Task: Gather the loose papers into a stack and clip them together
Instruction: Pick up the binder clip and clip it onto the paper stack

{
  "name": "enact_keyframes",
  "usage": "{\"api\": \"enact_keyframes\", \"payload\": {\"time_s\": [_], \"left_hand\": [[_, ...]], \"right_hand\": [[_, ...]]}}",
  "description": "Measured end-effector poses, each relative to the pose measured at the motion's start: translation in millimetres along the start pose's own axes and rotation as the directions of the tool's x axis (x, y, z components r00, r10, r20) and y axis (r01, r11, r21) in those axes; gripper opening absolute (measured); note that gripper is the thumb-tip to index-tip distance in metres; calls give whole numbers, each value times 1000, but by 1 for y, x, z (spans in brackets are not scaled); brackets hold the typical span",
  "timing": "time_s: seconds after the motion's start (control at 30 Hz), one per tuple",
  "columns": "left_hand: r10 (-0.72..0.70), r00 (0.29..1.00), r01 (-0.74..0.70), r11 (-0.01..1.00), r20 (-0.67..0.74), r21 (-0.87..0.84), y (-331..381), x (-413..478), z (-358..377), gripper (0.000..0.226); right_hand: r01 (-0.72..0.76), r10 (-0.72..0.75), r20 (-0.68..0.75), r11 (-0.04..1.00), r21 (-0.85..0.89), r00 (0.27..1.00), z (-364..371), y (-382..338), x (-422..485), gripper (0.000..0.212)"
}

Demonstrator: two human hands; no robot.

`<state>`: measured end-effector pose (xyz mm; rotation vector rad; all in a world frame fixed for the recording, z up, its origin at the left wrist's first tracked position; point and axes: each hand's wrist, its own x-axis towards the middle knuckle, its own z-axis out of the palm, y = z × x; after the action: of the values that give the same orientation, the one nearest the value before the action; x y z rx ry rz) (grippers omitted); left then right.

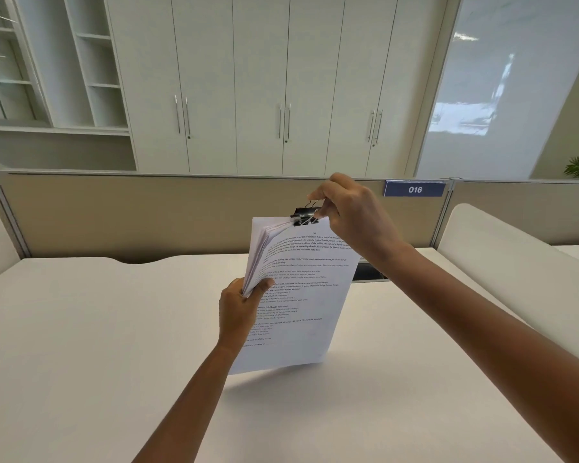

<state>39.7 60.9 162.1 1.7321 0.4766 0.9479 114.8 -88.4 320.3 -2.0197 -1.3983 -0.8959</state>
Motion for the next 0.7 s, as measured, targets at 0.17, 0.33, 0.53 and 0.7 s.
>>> {"api": "enact_keyframes", "payload": {"time_s": [0.17,0.33,0.53,0.7], "left_hand": [[3,1000,-3,1000,12,8,-2,-3,1,25],[14,1000,-15,1000,15,21,-1,-4,2,24],[32,999,-33,999,36,37,1,-3,-1,22],[23,999,-24,1000,40,14,2,-5,-2,22]], "right_hand": [[-2,2,-7,1000,-11,1000,-2,-2,-1,18],[-2,2,33,1000,2,999,-2,-5,-3,19],[22,-29,103,997,69,994,-2,-18,1,20],[17,-30,130,994,104,991,-2,-25,4,20]]}}
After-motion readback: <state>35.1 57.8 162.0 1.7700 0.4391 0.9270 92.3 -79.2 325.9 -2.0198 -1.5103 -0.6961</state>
